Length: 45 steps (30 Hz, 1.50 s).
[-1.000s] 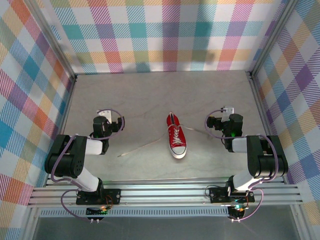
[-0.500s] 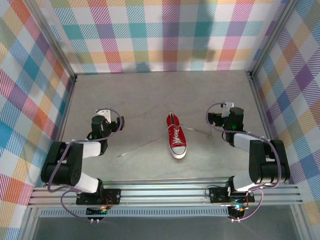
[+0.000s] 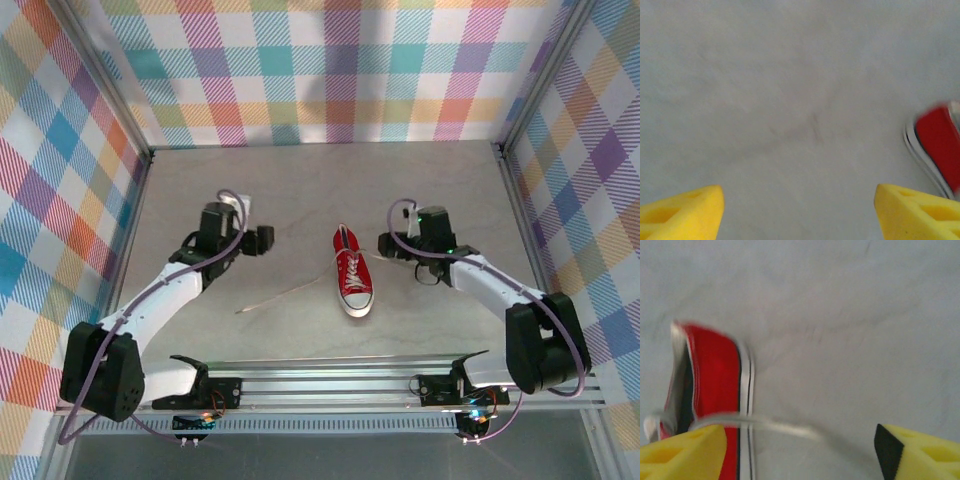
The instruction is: Tie the shoes
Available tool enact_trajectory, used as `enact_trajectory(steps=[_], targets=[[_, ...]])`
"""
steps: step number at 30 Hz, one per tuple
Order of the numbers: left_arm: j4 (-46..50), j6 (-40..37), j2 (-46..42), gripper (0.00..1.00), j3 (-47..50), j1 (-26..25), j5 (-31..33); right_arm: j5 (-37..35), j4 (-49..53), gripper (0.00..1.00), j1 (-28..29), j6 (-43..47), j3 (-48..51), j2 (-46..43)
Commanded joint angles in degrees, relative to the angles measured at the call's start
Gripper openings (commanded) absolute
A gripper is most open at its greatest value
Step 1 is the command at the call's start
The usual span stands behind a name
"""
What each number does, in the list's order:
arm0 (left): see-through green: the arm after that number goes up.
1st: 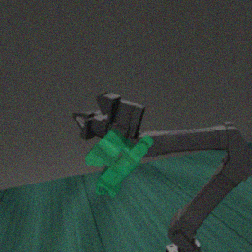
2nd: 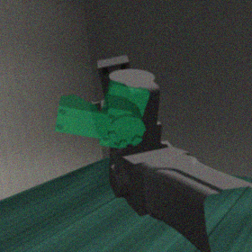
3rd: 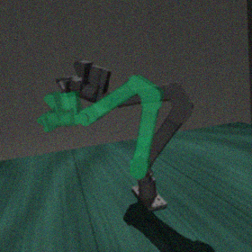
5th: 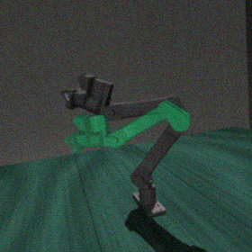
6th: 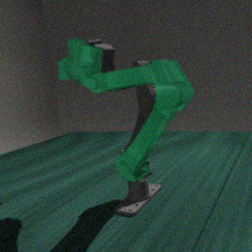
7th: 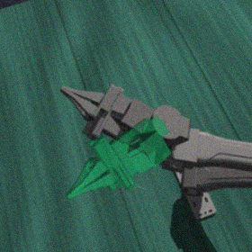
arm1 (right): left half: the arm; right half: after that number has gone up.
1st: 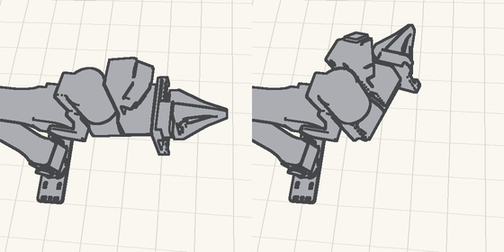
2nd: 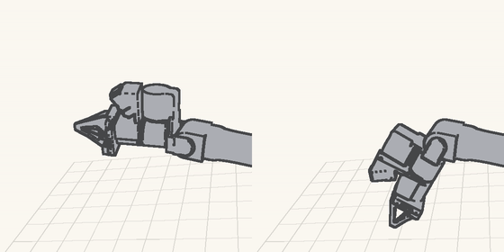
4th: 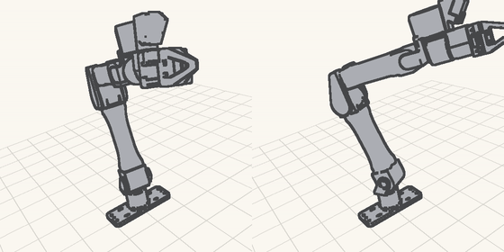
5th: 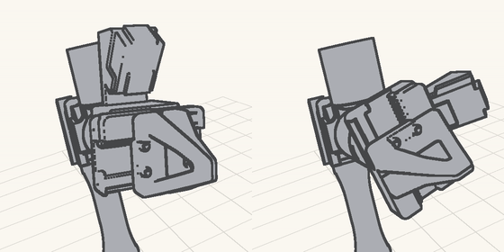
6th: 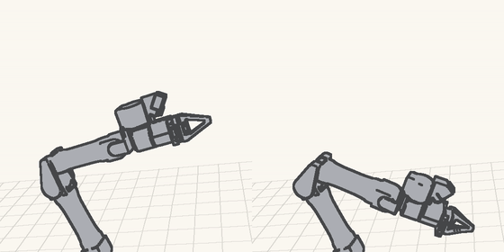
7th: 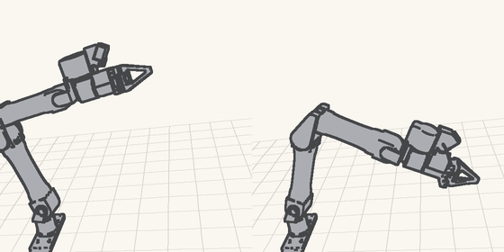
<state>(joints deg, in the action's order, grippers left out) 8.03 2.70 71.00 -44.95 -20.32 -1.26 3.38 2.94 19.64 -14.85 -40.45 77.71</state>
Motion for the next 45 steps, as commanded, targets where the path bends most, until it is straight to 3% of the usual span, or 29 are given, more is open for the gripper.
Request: enact_trajectory(steps=[1, 7, 12, 18, 22, 27, 33, 38, 45], targets=[[15.65, 2.42, 2.78, 0.78, -1.41, -6.31, 3.20, 1.46, 3.45, 0.73, 4.83, -5.02, 2.69, 0.63], [21.40, 2.35, 13.69, 0.79, -6.31, -16.75, 9.90, 1.97, 1.42, 0.55, 10.47, -6.33, 3.83, 4.93], [23.89, 1.61, 22.42, 0.79, -11.34, -20.88, 13.01, 2.68, -0.82, 0.46, 14.09, -8.18, 3.56, 7.90], [25.36, 1.78, 27.41, 0.78, -14.10, -22.01, 13.51, 3.60, -2.93, 0.44, 18.76, -10.71, 1.94, 11.42], [26.23, 2.63, 27.78, 0.70, -14.51, -22.04, 11.35, 3.57, -3.15, 0.46, 19.20, -12.82, 1.39, 10.90], [28.35, 4.91, 29.79, 0.57, -15.81, -21.98, 8.99, -3.28, 5.19, 0.53, 18.80, -11.34, -1.15, 5.53], [28.31, 9.65, 29.26, 0.35, -14.82, -22.10, 7.81, -11.79, 14.12, 0.64, 15.71, -5.02, -3.48, 1.31], [28.24, 10.14, 23.44, 0.14, -14.31, -22.22, 9.92, -13.50, 22.45, 0.74, 6.00, -4.91, -6.10, 0.21], [30.80, 8.68, 15.52, 0.03, -17.53, -22.35, 8.93, -13.37, 28.53, 0.76, -6.24, -4.02, -8.14, 1.70]])
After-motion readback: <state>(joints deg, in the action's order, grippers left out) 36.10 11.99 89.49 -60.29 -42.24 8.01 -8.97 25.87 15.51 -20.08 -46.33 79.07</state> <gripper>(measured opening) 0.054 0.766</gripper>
